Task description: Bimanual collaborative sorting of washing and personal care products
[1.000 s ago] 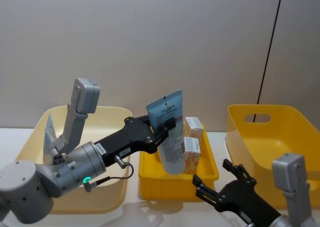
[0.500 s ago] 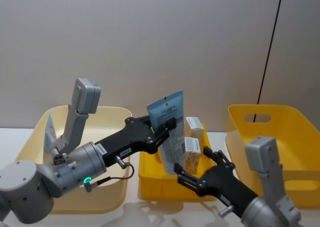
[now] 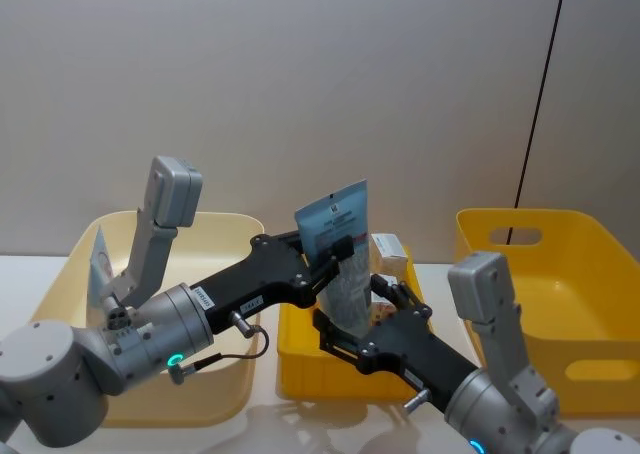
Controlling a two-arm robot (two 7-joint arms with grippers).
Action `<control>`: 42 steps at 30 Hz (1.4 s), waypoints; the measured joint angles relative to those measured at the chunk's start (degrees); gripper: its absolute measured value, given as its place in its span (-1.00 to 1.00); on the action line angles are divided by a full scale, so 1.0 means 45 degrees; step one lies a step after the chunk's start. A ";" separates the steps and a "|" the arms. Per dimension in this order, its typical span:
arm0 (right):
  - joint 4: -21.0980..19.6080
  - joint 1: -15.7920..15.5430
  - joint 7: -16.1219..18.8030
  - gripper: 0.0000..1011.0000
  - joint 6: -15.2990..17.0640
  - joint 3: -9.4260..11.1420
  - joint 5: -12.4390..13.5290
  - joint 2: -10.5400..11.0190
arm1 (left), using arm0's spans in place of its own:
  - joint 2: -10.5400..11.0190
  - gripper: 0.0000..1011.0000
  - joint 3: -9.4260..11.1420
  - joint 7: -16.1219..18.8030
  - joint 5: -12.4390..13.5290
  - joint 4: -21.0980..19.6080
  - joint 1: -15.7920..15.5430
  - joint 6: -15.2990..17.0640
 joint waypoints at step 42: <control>-0.0212 -0.0060 -0.0111 0.98 0.0395 0.0025 0.0249 -0.0200 | 0.0001 -0.57 -0.0001 0.0002 -0.0001 -0.0001 0.0002 0.0001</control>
